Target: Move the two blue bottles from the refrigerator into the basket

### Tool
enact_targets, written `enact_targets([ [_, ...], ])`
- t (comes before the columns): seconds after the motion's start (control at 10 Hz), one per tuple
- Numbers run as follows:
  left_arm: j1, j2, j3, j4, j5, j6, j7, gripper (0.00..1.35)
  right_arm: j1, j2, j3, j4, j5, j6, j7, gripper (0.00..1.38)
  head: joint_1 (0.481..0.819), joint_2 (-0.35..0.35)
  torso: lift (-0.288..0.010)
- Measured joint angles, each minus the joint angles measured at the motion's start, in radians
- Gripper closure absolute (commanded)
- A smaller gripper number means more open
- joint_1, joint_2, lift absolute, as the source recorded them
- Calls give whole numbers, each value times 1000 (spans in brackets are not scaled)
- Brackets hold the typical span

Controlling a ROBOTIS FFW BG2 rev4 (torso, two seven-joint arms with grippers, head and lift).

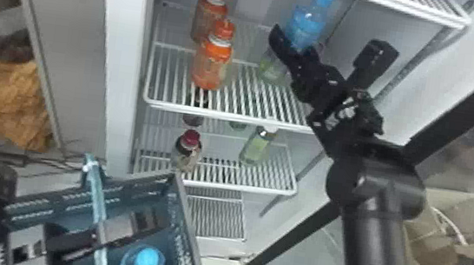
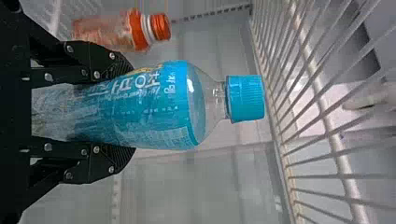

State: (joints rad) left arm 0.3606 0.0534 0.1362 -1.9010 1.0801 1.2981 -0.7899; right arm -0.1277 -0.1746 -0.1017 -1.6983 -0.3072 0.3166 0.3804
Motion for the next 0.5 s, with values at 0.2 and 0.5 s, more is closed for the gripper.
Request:
enact_targets([
  [0.2, 0, 3, -6, 0, 7, -5, 0, 1202, 76, 1, 0, -107, -30, 17, 16, 1277, 695, -270, -10],
  [0.5, 2, 5, -10, 0, 14, -10, 1, 1202, 218, 1, -14, -308, -79, 65, 34, 1277, 695, -260, -10],
])
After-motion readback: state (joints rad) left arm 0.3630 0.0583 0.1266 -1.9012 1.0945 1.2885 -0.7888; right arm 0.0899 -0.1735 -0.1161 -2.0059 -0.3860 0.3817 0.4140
